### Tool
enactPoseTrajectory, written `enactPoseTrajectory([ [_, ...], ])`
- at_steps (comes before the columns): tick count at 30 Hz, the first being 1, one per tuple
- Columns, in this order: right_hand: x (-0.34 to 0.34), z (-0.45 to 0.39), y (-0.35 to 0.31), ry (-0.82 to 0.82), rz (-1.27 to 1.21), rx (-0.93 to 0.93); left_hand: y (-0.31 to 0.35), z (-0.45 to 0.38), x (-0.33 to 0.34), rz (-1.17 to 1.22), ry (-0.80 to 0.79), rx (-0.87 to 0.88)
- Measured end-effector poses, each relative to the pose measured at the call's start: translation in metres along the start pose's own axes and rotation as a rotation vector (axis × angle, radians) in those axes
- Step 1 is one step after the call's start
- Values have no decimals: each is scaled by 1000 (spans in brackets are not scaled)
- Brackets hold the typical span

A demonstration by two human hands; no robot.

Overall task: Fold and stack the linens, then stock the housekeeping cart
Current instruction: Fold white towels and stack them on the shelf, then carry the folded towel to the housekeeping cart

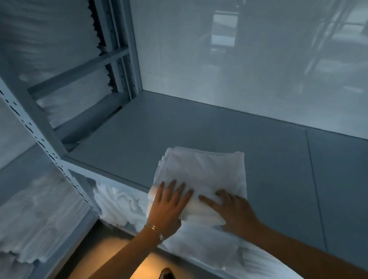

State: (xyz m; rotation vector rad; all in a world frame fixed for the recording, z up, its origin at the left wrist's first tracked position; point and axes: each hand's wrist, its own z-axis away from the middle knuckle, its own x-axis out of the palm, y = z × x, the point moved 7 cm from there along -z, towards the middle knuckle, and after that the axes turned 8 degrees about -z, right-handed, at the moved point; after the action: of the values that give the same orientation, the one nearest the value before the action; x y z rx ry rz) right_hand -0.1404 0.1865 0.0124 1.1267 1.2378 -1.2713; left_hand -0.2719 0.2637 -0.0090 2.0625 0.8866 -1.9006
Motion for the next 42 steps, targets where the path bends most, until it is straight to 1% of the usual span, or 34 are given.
enactPoseTrajectory([
  [2,-10,30,9,-67,29,40,40,21,-3,-57,71,17],
  [5,-12,69,29,-151,-6,36,100,42,-10,-132,261,76],
  [6,-14,81,38,-153,-21,47,113,43,-14,-151,314,78],
  [9,-23,104,56,-145,-56,78,130,31,-28,-204,459,60],
  [11,-30,109,69,-135,-61,87,132,18,-38,-156,547,38],
  [14,-46,113,82,-72,-59,79,128,-5,-62,-42,584,53],
  [15,-50,117,84,-30,-19,77,126,-15,-73,-6,570,75],
  [17,-54,123,87,33,38,142,120,-36,-92,66,494,114],
  [21,-49,121,87,67,85,245,112,-67,-112,179,337,189],
  [24,-52,103,79,76,50,285,96,-86,-113,182,223,199],
  [28,-66,84,82,148,-28,296,79,-107,-114,215,84,247],
  [31,-77,81,102,113,-68,340,74,-118,-120,209,43,299],
  [33,-84,78,115,95,-67,377,72,-127,-119,162,10,348],
  [37,-90,72,123,89,-53,418,68,-148,-106,86,-33,439],
  [42,-91,97,131,67,-48,556,97,-168,-113,41,-21,601],
])
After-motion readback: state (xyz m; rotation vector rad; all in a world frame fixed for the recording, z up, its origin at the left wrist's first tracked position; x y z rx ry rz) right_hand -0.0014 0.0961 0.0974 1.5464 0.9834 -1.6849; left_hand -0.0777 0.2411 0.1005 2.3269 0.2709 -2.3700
